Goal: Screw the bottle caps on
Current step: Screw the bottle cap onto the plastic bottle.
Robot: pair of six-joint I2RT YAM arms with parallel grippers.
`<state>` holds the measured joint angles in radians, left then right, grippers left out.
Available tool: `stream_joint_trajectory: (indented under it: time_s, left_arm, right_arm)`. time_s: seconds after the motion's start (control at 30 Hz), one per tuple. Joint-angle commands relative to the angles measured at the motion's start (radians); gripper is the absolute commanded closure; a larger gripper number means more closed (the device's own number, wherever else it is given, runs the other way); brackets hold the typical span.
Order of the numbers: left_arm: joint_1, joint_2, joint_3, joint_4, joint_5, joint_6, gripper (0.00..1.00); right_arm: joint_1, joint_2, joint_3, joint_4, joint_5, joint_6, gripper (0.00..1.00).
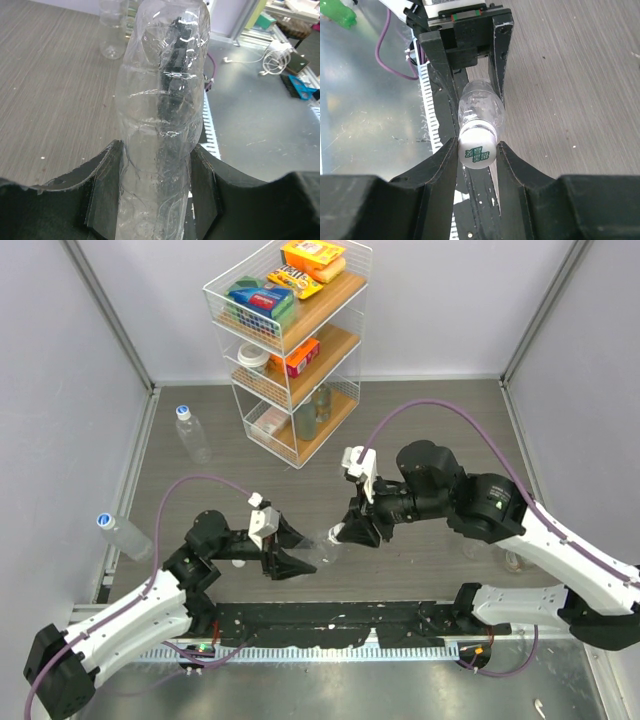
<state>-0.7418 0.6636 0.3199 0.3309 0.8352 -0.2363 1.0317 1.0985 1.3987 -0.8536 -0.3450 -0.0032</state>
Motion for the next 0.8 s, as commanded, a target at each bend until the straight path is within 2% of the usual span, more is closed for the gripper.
stream_joint_trajectory:
  time_s: [0.0,0.27,0.57,0.77]
  left_arm:
    - [0.002,-0.032,0.054,0.247,0.036,-0.1,0.92]
    - [0.002,-0.007,0.103,0.188,0.1,-0.104,0.91]
    - [0.002,0.053,0.097,0.367,0.149,-0.273,0.89]
    - [0.002,0.074,0.097,0.402,0.156,-0.331,0.88]
  right_arm:
    - [0.007,0.004,-0.017,-0.025,-0.072,-0.084,0.99]
    - [0.019,0.012,-0.015,-0.077,-0.14,-0.165,0.99]
    - [0.053,0.026,-0.023,-0.147,-0.166,-0.3,0.99]
    - [0.065,0.061,-0.012,-0.179,-0.144,-0.34,0.99]
